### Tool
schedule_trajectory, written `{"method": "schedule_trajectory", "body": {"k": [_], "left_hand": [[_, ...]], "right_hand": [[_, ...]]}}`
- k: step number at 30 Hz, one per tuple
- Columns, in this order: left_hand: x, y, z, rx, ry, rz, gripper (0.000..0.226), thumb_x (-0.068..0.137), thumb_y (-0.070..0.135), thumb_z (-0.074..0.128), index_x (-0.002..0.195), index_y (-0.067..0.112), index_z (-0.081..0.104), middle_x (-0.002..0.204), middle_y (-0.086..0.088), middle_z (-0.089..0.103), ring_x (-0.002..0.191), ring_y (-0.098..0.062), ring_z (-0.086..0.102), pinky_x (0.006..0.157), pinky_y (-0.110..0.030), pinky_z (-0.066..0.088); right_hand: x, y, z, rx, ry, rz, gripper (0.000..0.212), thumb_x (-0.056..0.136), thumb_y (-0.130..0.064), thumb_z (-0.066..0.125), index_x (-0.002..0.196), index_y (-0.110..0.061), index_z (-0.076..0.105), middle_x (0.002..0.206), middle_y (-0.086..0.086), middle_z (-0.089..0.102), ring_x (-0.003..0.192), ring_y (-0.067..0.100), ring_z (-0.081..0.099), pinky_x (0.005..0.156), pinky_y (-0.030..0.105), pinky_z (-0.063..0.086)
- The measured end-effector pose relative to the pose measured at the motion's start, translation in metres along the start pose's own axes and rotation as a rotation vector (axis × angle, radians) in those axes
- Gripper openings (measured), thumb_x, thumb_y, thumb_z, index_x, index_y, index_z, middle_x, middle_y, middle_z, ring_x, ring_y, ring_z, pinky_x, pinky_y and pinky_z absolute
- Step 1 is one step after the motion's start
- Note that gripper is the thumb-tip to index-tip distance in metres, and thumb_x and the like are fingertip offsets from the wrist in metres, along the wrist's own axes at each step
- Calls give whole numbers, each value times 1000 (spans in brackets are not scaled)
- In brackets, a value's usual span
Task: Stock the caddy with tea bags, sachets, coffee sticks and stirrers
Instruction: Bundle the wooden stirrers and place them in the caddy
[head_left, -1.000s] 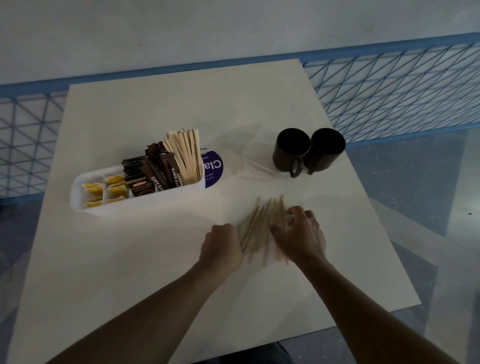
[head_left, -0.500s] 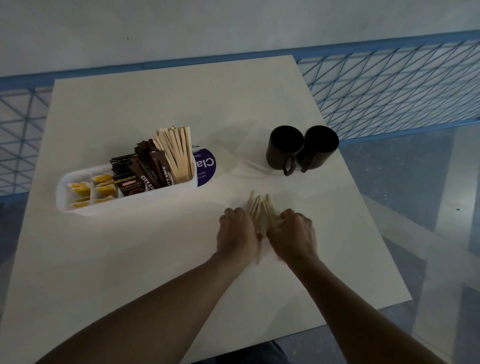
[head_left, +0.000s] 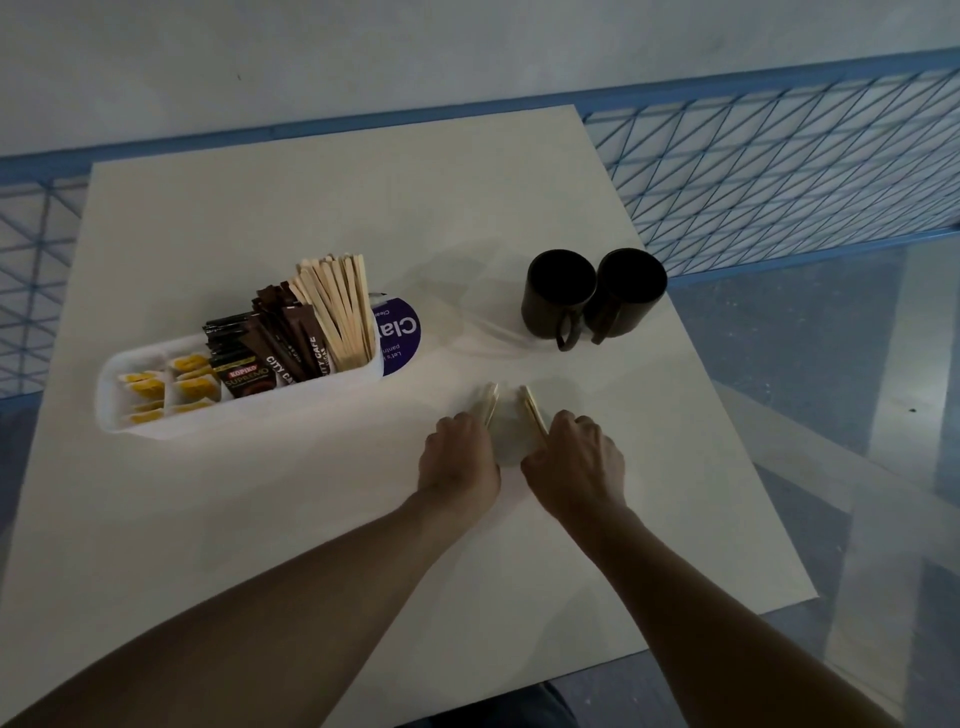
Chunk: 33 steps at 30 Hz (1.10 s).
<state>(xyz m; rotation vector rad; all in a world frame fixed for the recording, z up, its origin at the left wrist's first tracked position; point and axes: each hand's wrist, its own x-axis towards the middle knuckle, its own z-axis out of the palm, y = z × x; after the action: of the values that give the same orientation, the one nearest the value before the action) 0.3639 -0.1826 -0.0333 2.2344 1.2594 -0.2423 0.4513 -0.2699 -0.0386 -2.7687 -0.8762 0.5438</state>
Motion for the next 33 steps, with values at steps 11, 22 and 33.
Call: {"method": "schedule_trajectory", "body": {"k": [11, 22, 33], "left_hand": [[6, 1, -3, -15, -60, -43, 30, 92, 8, 56, 121, -2, 56, 119, -18, 61, 108, -33, 61, 90, -37, 52], [17, -4, -33, -132, -147, -99, 30, 96, 19, 56, 119, 0, 51, 115, -17, 62, 103, -33, 63, 69, -30, 45], [7, -13, -18, -15, -29, 15, 33, 94, 38, 56, 113, 12, 54, 111, -11, 66, 100, -34, 65, 83, -42, 55]], "right_hand": [[12, 2, 2, 4, -28, -29, 15, 80, -19, 59, 86, -13, 48, 84, 5, 57, 69, 25, 52, 63, 32, 39], [13, 7, -1, -27, -5, -145, 15, 82, -20, 54, 95, -15, 48, 81, 4, 50, 66, 27, 47, 60, 32, 36], [16, 16, -2, 172, 14, -83, 10, 76, -21, 64, 81, -17, 57, 74, 1, 60, 62, 21, 57, 54, 36, 53]]}}
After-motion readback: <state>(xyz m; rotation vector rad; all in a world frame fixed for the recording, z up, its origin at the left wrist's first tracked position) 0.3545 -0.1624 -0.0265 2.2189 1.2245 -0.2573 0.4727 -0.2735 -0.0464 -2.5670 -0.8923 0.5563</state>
